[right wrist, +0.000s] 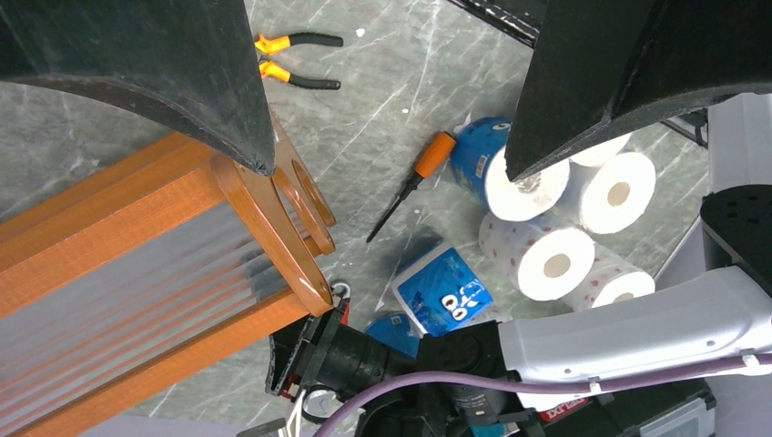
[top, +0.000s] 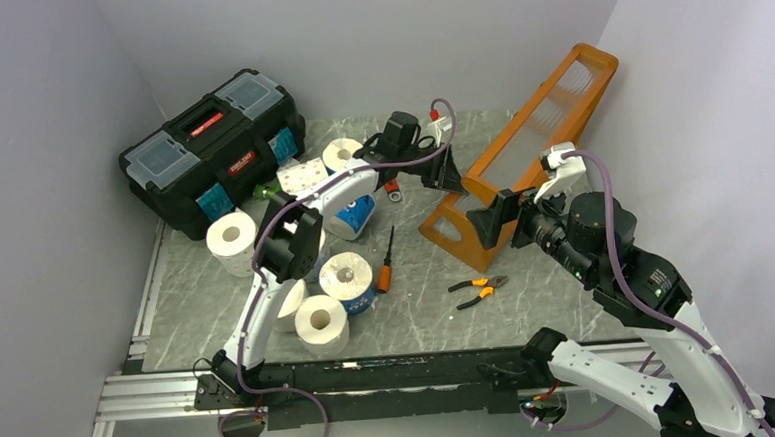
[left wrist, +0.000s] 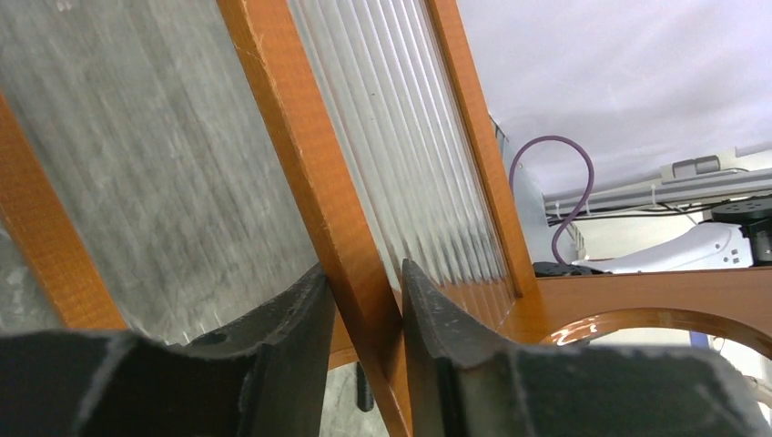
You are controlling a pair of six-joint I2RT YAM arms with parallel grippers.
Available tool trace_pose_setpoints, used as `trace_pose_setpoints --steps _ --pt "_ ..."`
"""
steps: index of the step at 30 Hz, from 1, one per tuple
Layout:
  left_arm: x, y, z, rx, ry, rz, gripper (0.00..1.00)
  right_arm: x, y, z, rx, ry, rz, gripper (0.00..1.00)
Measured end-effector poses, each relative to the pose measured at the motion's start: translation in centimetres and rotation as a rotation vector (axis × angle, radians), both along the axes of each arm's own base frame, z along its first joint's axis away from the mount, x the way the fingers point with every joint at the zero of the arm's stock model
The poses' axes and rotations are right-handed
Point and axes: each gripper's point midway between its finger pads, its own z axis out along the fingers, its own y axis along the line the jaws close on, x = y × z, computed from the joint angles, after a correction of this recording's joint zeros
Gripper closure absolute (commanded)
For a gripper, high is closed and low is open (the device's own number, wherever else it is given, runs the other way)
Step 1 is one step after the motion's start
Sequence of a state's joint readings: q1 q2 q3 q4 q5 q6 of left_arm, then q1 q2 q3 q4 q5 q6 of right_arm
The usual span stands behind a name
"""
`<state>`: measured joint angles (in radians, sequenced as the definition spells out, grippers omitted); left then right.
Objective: Place and organize the paper towels onto the shelf
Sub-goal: Adjust the shelf at the center of the board.
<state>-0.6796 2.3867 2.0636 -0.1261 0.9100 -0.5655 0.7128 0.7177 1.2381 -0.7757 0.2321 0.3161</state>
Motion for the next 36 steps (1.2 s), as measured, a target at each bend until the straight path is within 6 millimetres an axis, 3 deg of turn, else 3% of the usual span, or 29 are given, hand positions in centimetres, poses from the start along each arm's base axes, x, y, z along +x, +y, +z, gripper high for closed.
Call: trace_pose_setpoints --steps 3,9,23,36 --pt "-0.1 -0.1 0.2 -0.004 0.016 0.003 1.00 0.1 -0.1 0.0 -0.003 -0.002 -0.005 0.01" --pt "-0.1 0.0 0.2 0.020 0.170 0.064 1.00 0.2 -0.3 0.0 -0.005 -0.004 -0.017 0.01" --pt "-1.1 2.1 1.0 0.037 0.153 0.173 1.00 0.0 -1.0 0.4 0.003 -0.022 -0.043 0.01" --pt "1.6 5.5 0.3 -0.036 0.233 0.380 1.00 0.4 -1.9 0.0 0.011 -0.033 -0.097 0.01"
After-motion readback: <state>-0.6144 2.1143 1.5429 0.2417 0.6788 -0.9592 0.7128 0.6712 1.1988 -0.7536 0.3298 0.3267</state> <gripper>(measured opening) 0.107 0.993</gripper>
